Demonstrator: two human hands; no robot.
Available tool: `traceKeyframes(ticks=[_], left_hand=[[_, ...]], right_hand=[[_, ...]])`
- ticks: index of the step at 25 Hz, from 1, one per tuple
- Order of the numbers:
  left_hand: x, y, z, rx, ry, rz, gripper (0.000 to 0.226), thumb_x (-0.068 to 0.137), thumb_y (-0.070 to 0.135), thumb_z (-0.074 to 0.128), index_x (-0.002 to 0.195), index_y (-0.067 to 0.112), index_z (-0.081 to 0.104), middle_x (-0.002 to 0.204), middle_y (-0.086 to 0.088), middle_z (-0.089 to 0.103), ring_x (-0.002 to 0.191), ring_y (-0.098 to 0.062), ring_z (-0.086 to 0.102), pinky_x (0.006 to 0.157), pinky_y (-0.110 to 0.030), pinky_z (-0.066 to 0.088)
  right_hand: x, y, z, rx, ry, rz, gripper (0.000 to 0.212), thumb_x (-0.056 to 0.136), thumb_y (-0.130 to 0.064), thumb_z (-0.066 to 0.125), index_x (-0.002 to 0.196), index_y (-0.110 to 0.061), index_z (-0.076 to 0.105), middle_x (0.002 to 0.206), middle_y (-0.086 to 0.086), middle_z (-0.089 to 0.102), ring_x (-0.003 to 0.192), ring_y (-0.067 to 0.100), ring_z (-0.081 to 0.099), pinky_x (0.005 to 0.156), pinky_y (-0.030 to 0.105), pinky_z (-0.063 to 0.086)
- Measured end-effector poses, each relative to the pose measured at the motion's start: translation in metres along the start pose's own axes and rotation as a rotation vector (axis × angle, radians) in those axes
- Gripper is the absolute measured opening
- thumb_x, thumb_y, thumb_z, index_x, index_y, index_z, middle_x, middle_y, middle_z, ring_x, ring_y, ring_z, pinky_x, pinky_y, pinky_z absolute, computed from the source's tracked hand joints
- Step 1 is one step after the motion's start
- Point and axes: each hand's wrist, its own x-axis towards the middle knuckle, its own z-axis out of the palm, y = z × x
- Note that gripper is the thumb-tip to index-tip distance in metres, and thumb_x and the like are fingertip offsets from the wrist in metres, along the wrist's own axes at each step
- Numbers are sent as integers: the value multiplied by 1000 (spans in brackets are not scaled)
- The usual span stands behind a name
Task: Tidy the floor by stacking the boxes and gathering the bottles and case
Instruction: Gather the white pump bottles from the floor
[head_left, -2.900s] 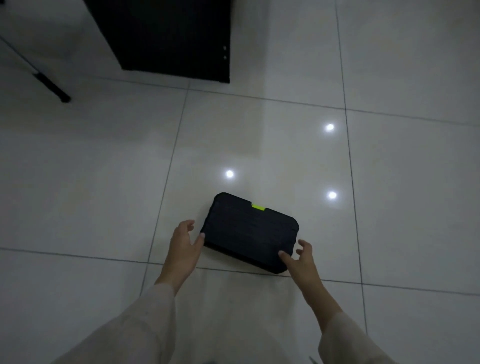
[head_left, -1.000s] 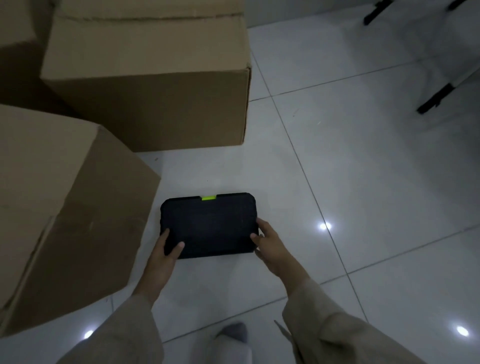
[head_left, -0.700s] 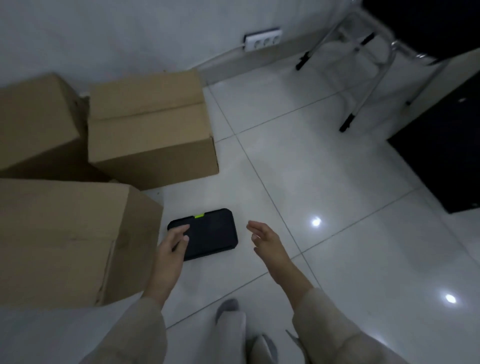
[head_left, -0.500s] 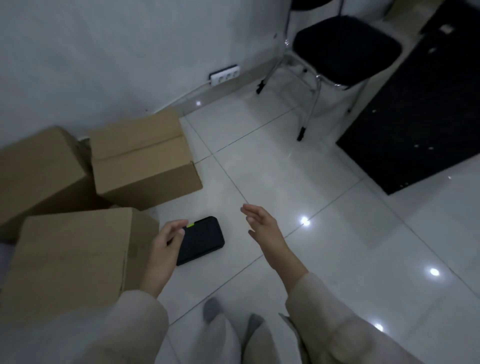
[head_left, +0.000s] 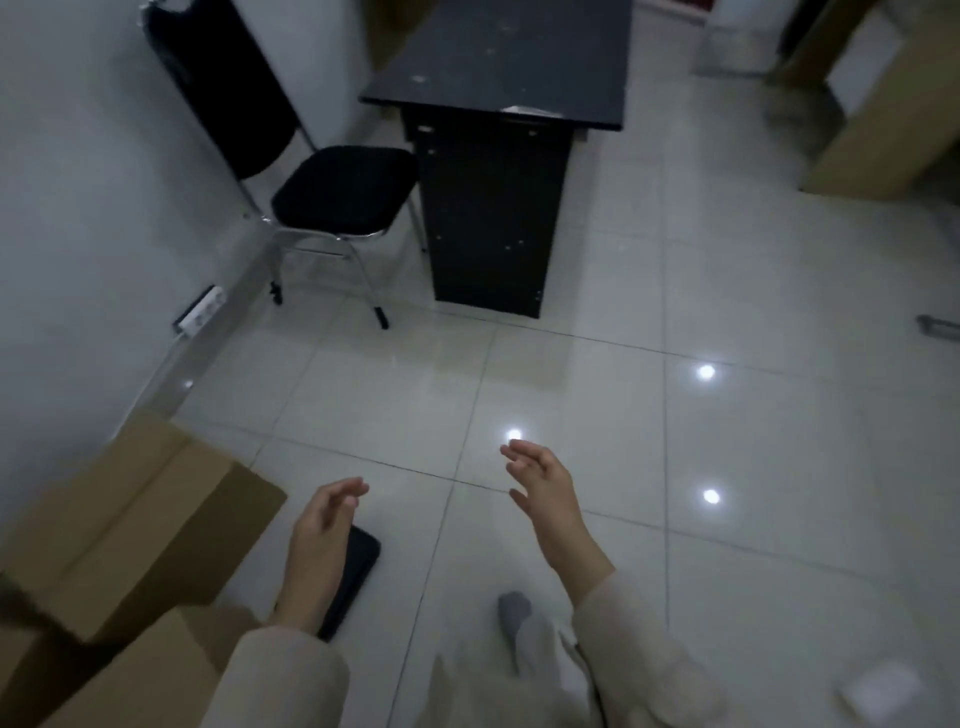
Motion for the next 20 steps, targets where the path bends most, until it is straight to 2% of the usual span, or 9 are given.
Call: traceKeyframes(ticks=[3,7,12,15,20], left_hand=[[-31,2,16,69,-187,80,19,95,8,42,104,16,57,99,6,62,106,-19,53,99,-37,39],[-59,18,52,183,-393,177,19,94,8,44,105,16,57,108,-6,63,105,-20,54,95,-37,40],[-118,59,141,266,-705,307,20,94,12,44,104,22,58,105,-1,65,101,-18,56,89,-33,41],[-156,67,198,279,-840,336,22,94,11,44,100,26,58,103,2,66,99,-17,56,86,-31,39],[-228,64,297,346,-1006,346,21,94,9,44,106,17,58,104,-3,65,100,-18,56,79,-26,39]], right_hand=[[-61,19,-52,176,216,6,22,92,-6,45,107,-18,55,119,2,61,109,16,52,84,30,41],[-135,34,-115,331,425,-49,24,91,-5,45,110,-16,55,116,0,61,109,16,53,90,33,41],[-225,56,-208,512,767,-122,24,90,-3,45,109,-15,54,114,1,61,109,17,52,92,34,41],[-262,74,-252,582,887,-127,23,90,-3,46,107,-15,55,113,0,61,109,17,53,92,34,41],[-319,103,-333,641,1053,-97,22,88,-3,48,100,-19,58,110,-2,63,103,15,55,84,30,43]])
